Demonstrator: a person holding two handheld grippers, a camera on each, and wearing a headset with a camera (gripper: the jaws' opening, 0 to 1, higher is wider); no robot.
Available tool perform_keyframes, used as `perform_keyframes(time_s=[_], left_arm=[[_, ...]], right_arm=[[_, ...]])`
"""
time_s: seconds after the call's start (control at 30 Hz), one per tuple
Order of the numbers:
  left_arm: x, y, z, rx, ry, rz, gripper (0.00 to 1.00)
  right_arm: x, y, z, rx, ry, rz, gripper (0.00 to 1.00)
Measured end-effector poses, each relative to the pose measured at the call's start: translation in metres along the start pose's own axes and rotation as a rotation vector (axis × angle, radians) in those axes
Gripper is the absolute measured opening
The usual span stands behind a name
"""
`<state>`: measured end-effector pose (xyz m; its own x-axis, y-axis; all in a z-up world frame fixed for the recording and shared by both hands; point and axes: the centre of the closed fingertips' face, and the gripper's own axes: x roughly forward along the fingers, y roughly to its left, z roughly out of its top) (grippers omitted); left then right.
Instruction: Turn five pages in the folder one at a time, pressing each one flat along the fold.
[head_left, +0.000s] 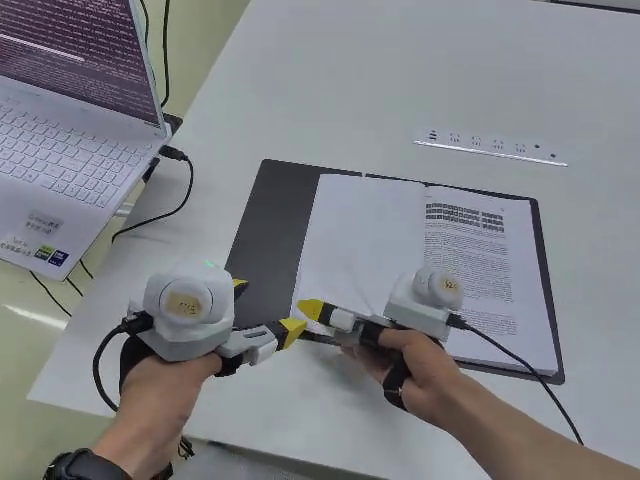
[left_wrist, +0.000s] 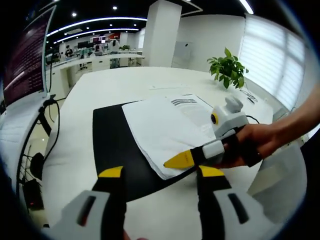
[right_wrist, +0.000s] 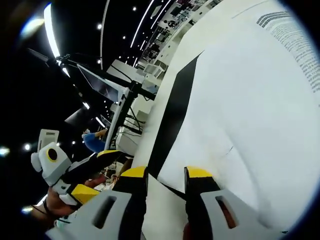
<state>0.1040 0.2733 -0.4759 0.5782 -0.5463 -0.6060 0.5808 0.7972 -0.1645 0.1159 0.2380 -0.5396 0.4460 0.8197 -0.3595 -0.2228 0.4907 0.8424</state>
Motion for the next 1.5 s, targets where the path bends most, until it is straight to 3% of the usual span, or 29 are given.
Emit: perform_keyframes(time_s=[0.1, 0.13, 0.2, 0.27, 0.4, 0.67, 0.77, 1.0, 1.1, 1.3, 1.37, 1.4, 1.5], left_arm=[[0.003, 0.003, 0.003, 0.006, 0.003, -0.003, 0.53], [0.005, 0.005, 0.005, 0.005, -0.001, -0.007, 0.51], [0.008, 0.005, 0.009, 0.005, -0.006, -0.018, 0.48], [0.012, 0.005, 0.013, 0.012, -0.008, -0.028, 0.44], [0.023, 0.007, 0.017, 0.017, -0.012, -0.052, 0.32], [0.053, -0.005, 0.019, 0.045, 0.021, -0.095, 0.11], [0.063, -0.010, 0.016, 0.057, 0.039, -0.114, 0.06], [0.082, -0.007, 0.003, 0.069, 0.093, -0.106, 0.00], [0.088, -0.002, -0.010, 0.115, 0.139, -0.085, 0.00], [0.095, -0.001, -0.030, 0.133, 0.200, -0.085, 0.00], [0.095, 0.000, -0.041, 0.151, 0.243, -0.083, 0.00], [0.094, 0.000, -0.036, 0.149, 0.216, -0.081, 0.00], [0.093, -0.001, -0.034, 0.186, 0.214, -0.085, 0.00]], right_arm=[[-0.010, 0.011, 0.000, 0.031, -0.024, 0.045, 0.38], [-0.016, 0.013, 0.001, 0.007, -0.029, 0.046, 0.40], [-0.027, 0.009, 0.003, -0.068, -0.030, 0.009, 0.39], [-0.037, 0.007, 0.007, -0.098, -0.045, -0.013, 0.38], [-0.065, 0.003, 0.022, -0.050, -0.147, -0.026, 0.37], [-0.102, -0.018, 0.029, -0.032, -0.213, -0.090, 0.34], [-0.107, -0.019, 0.026, -0.028, -0.218, -0.097, 0.33], [-0.114, -0.024, 0.019, -0.027, -0.209, -0.110, 0.32], [-0.116, -0.027, 0.021, -0.022, -0.216, -0.118, 0.30], [-0.114, -0.031, 0.017, -0.018, -0.215, -0.123, 0.26], [-0.113, -0.031, 0.016, -0.018, -0.210, -0.121, 0.26], [-0.112, -0.032, 0.014, -0.020, -0.201, -0.123, 0.25], [-0.109, -0.030, 0.011, -0.047, -0.177, -0.122, 0.25]])
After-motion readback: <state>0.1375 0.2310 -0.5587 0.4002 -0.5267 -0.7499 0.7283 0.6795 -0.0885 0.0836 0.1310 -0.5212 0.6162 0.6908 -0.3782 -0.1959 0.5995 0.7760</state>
